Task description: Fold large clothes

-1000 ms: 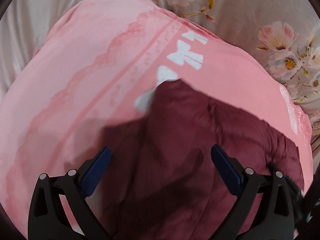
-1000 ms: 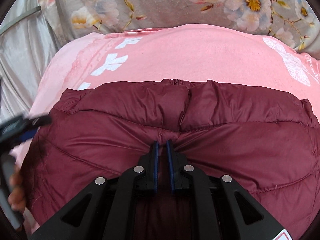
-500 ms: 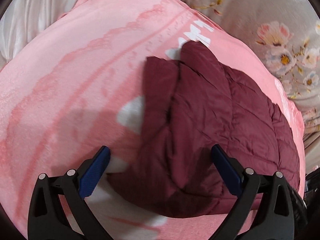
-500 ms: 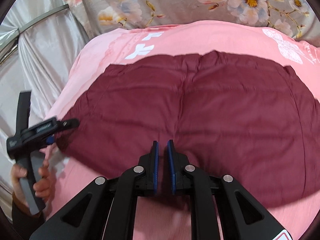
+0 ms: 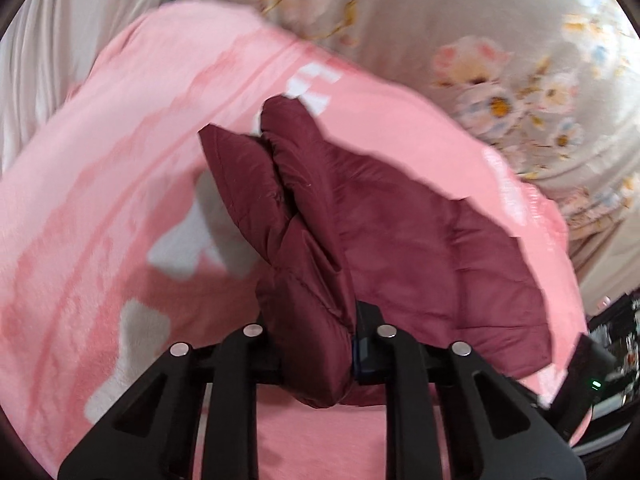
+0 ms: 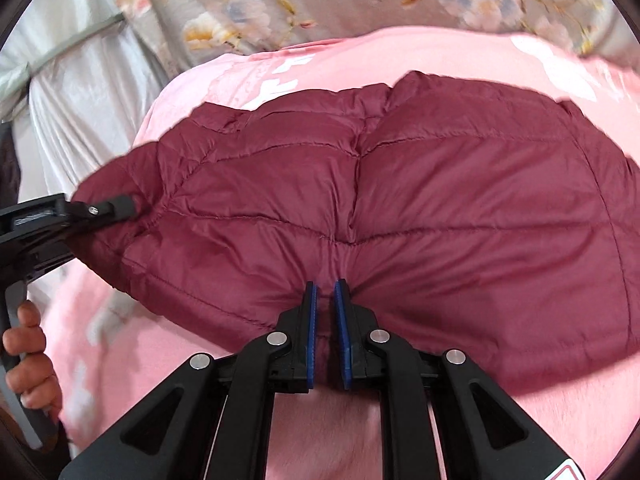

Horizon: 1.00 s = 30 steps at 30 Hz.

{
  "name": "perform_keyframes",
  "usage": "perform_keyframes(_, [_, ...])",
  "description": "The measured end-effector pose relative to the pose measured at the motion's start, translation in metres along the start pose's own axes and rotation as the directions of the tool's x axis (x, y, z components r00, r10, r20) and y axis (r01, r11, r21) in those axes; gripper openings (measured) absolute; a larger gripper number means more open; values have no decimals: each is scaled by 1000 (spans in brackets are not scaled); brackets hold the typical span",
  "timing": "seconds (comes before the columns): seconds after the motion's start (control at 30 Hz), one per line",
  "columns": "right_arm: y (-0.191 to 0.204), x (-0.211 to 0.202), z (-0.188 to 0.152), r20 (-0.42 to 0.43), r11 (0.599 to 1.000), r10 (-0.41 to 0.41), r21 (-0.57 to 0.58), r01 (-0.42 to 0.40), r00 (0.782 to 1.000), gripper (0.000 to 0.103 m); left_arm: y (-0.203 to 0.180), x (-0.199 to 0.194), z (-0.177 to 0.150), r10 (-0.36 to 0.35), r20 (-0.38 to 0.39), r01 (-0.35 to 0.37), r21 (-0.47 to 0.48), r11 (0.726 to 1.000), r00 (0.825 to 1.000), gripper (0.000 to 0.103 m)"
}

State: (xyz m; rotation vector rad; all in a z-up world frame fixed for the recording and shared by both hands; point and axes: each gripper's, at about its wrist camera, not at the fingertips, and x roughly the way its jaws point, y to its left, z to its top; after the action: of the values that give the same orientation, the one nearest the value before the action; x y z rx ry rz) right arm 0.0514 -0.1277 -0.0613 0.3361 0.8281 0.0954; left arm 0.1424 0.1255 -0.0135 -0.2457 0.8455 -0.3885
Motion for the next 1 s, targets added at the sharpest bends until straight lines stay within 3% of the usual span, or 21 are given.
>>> perform_keyframes(0.23, [-18,5,-5,-19,996,62,72,-60,998,12,-82,-51,11,-160,68,147,162,976,985,18])
perform_keyframes(0.33, [-24,0,-2,-19,991,88,99,-86,996,11,-140,-55,8,-236,36,217,274,937,971,18])
perform_keyframes(0.47, [-52,-37,1,30,972,143,182,-146,989,11,-203,-41,1,-276,-21,264,371,890,961,18])
perform_keyframes(0.6, [-97,-89,-3,92,977,-5,212,-14,996,11,-258,-5,-9,-269,-97,284,424,860,958,18])
perform_keyframes(0.73, [-138,-117,-16,103,959,-138,261,107,985,11,-305,46,-32,-231,-197,297,442,846,953,18])
perform_keyframes(0.87, [-171,-129,-30,89,932,-207,323,168,974,12,-326,97,-55,-173,-302,293,416,861,937,21])
perform_keyframes(0.93, [-181,-134,-30,91,923,-225,340,182,970,12,-325,108,-62,-165,-322,290,393,873,932,33])
perform_keyframes(0.97, [-183,-137,-28,97,921,-232,342,186,968,13,-323,107,-62,-194,-334,316,364,876,923,39])
perform_keyframes(1.0, [-184,-141,-22,106,921,-239,340,191,965,13,-321,100,-59,-240,-343,357,333,873,908,52])
